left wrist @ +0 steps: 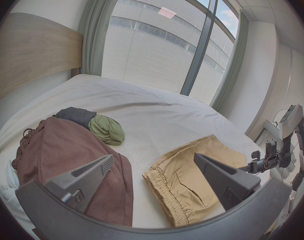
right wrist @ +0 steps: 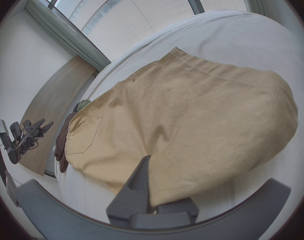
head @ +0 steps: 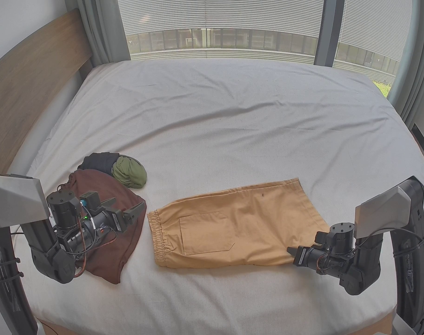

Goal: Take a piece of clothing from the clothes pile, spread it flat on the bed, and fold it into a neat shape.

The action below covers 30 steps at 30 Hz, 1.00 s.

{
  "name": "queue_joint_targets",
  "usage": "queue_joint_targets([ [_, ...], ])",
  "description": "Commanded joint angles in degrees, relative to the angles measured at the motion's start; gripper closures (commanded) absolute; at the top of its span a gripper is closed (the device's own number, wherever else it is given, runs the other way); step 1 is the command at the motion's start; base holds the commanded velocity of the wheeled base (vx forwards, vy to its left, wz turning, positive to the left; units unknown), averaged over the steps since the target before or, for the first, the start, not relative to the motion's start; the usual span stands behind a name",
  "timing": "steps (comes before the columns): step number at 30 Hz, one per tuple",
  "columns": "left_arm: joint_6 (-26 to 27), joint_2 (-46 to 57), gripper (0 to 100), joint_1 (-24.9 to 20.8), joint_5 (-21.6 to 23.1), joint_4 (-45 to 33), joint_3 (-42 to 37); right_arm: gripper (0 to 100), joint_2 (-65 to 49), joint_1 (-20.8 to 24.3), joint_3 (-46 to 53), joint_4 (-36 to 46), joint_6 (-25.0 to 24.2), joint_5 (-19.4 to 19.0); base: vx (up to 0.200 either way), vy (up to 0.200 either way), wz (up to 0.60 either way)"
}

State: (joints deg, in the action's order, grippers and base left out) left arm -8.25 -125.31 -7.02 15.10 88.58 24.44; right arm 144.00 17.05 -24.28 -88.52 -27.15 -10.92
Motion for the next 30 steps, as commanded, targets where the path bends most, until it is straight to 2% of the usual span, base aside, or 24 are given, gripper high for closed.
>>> queue_joint_targets([
  [1, -0.5, -0.9, 0, 0.0, -0.1, 0.0, 0.3, 100, 0.2, 0.3, 0.0, 0.0, -0.1, -0.1, 0.000, 0.000, 0.00],
  [5, -3.6, -1.0, 0, -1.0, -0.2, 0.0, 0.5, 100, 0.3, 0.4, 0.1, 0.0, -0.1, -0.2, 0.000, 0.000, 0.00],
  [6, -4.7, -0.9, 0, -1.5, -0.3, 0.0, 0.7, 0, 0.2, 0.5, 0.3, 0.0, -0.1, -0.2, 0.000, 0.000, 0.00],
  [12, -10.9, -0.6, 0, -3.3, -0.3, 0.0, 1.0, 0, -0.6, 0.6, 1.8, 0.0, -0.3, -0.3, 0.000, 0.000, 0.00],
  [16, -18.1, -0.6, 0, -4.5, -0.3, 0.0, 2.7, 0, -3.9, 1.6, 7.1, 0.0, -0.3, -1.5, 0.000, 0.000, 0.00],
  [19, -20.1, -0.6, 0, -4.5, -1.0, 0.0, 3.1, 0, -6.9, 3.2, 10.8, 0.0, -0.3, -2.8, 0.000, 0.000, 0.00],
  [25, -17.9, -1.6, 0, -4.3, -1.0, 0.0, 1.3, 0, -11.7, 6.9, 14.4, 0.0, -0.5, -2.9, 0.000, 0.000, 0.00],
  [28, -12.9, -4.2, 0, -3.7, -1.0, 0.0, 1.7, 0, -14.6, 9.0, 14.4, 0.0, -0.7, -2.9, 0.000, 0.000, 0.00],
  [30, -12.1, -5.4, 0, -3.7, -1.0, 0.1, 1.9, 0, -16.0, 9.8, 14.0, 0.0, -1.0, -3.1, 0.000, 0.000, 0.00],
])
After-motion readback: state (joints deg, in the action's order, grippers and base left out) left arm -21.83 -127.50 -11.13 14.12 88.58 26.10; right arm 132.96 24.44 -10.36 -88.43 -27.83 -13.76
